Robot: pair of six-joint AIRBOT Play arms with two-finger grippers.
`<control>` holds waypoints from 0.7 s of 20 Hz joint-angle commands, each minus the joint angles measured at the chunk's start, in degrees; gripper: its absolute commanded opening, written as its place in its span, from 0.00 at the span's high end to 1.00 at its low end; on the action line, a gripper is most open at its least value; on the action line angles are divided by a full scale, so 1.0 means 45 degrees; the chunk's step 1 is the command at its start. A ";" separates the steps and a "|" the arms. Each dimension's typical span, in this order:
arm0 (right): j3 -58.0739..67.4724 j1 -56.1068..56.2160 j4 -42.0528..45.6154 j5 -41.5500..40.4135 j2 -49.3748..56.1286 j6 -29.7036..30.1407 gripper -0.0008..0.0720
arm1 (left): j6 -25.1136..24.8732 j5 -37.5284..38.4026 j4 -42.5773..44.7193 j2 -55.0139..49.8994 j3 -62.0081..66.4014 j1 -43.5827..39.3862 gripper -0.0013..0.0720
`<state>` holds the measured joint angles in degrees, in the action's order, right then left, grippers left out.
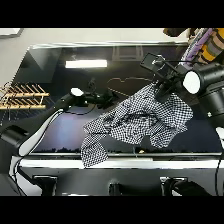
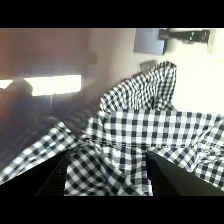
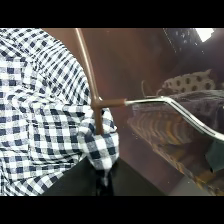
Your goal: Fold the clothes and pants, and hang the long-sleeved shirts on hangers.
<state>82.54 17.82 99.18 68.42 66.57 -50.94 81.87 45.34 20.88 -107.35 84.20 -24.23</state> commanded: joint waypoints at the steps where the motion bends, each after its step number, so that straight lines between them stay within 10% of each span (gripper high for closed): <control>1: -0.0005 0.0010 -0.0019 0.0005 0.0010 0.0019 0.95 | -0.0107 0.0063 -0.0238 -0.0311 0.0262 -0.0316 0.24; 3: -0.0005 0.0010 -0.0024 0.0005 0.0010 0.0015 0.95 | -0.0112 0.0068 -0.0321 -0.0389 0.0262 -0.0437 0.39; 5: -0.0005 0.0010 -0.0019 0.0005 0.0010 0.0015 0.95 | -0.0219 0.0068 -0.0325 -0.0398 0.0262 -0.0481 0.91; 14: 0.0015 0.0015 0.0219 -0.0151 -0.0301 0.0034 0.95 | 0.0185 0.0058 0.3274 0.2030 0.0262 0.0729 0.96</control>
<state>82.56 17.82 99.74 67.66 66.04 -50.98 80.12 45.95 26.48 -102.85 85.32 -22.63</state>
